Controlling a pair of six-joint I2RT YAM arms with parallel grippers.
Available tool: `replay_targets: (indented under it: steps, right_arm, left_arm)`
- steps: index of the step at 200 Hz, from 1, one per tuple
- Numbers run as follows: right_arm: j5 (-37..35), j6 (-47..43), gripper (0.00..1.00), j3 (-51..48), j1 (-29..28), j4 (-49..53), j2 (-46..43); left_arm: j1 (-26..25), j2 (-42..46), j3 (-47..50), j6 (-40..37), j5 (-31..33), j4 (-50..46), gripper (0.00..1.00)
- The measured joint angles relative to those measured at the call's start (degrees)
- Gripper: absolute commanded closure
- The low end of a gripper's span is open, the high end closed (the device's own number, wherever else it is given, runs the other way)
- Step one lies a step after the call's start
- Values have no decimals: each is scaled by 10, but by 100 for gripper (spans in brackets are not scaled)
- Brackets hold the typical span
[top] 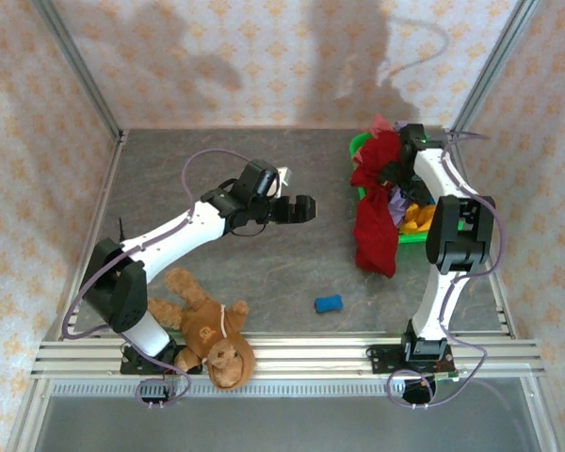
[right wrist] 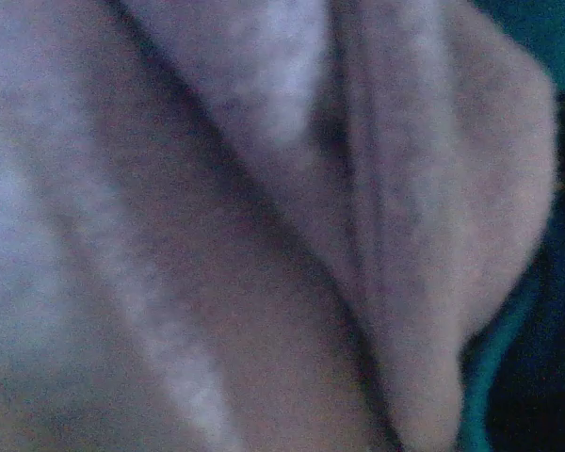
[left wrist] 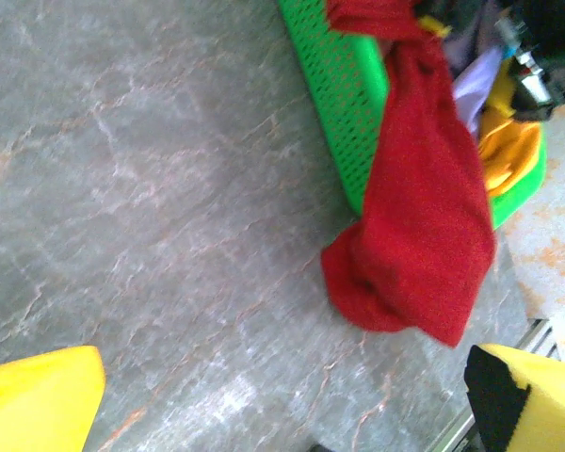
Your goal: Fold and stack the t-shirts
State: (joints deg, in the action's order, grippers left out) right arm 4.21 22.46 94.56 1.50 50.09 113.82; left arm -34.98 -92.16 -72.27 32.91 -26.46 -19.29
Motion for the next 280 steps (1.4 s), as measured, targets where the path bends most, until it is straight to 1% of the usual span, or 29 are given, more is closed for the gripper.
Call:
replay_targets:
  steps: [28, 59, 90, 103, 116, 136, 180, 210, 238, 260, 280]
  right_arm:
    - [5, -7, 1, 15, 37, -15, 16]
    - [7, -22, 1, 64, 78, -17, 52]
    - [7, -33, 1, 116, 96, -1, 84]
    - [7, -40, 1, 123, 98, 1, 86]
    - [10, -47, 1, 116, 99, -1, 75]
    - [30, -63, 1, 91, 99, 6, 33]
    - [72, -99, 1, 101, 102, 81, -78]
    - [88, -120, 0, 105, 92, 123, -119]
    - [116, -136, 7, 69, 70, 135, -130]
    - [131, -147, 16, 24, 57, 140, -129]
    - [133, -149, 20, 2, 55, 147, -129]
  left_arm:
    - [0, 1, 12, 9, 0, -6, 1]
    - [-6, 3, 18, 20, 3, -7, 1]
    - [-9, 3, 17, 22, 9, -10, 1]
    - [-9, 3, 17, 22, 14, -11, 1]
    - [-9, 4, 17, 22, 16, -11, 1]
    - [-9, 5, 16, 27, 16, -13, 1]
    - [-16, -2, 0, 38, 15, -12, 1]
    - [-26, -20, 0, 56, 13, 18, 1]
    - [-38, -42, 1, 68, 9, 42, 1]
    - [-50, -46, 13, 78, 5, 59, 1]
    - [-57, -46, 27, 89, 1, 75, 1]
